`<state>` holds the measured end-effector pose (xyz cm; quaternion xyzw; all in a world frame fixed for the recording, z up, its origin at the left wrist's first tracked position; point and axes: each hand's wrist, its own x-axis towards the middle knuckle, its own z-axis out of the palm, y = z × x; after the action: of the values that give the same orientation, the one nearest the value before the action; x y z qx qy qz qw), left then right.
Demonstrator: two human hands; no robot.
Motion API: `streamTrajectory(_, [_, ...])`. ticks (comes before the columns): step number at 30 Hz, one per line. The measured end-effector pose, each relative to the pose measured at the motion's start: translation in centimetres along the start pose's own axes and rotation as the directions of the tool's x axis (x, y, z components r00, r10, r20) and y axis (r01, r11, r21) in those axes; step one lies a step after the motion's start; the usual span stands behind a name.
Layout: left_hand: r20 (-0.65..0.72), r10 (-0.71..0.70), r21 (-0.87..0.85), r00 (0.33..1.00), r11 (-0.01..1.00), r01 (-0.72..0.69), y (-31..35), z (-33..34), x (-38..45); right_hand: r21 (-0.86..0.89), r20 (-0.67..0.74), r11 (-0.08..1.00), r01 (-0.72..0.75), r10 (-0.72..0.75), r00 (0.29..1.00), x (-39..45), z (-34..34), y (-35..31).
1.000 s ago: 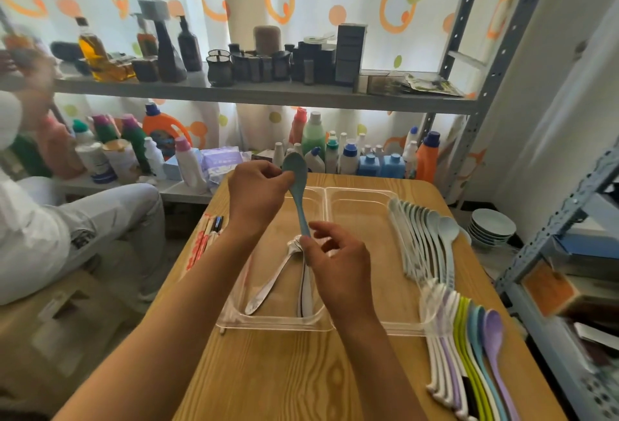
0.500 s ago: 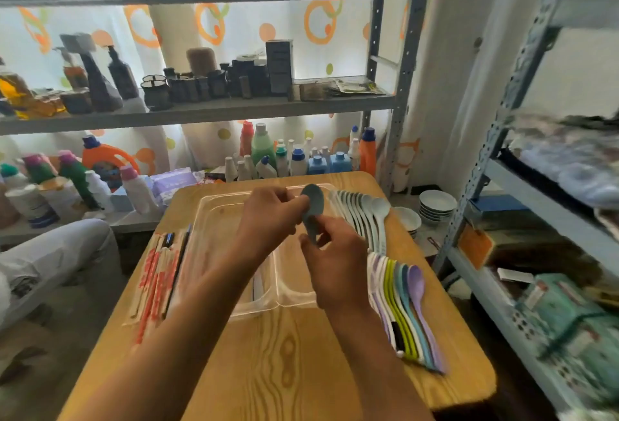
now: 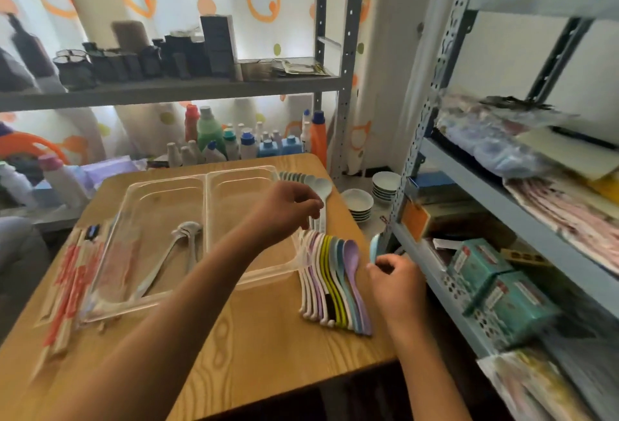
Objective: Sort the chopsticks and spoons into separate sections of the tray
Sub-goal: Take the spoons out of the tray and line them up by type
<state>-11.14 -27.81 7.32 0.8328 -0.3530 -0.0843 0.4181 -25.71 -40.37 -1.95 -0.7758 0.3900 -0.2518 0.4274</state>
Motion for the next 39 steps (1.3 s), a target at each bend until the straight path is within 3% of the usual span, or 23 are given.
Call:
streamTrajectory(13, [-0.049,0.029,0.012,0.998,1.0,-0.028,-0.6,0.3,0.3,-0.186,0.229,0.982,0.036,0.008,0.973,0.7,2.1,1.1])
streamTrajectory(29, [-0.078,-0.012,0.016,0.997,1.0,0.014,-1.2,0.1,-0.2,-0.069,0.255,0.997,0.017,0.001,0.967,1.1,0.9,0.4])
streamTrajectory(35, [-0.12,-0.019,-0.015,0.993,1.0,0.017,-2.0,-1.2,-1.1,-0.011,0.218,0.987,0.163,-0.157,0.963,0.2,1.1,-2.5])
streamTrajectory(39, [-0.2,-0.096,-0.009,0.975,0.995,0.096,-3.8,-2.9,-2.3,0.105,0.206,0.962,0.254,-0.271,0.94,-0.5,2.9,-5.4])
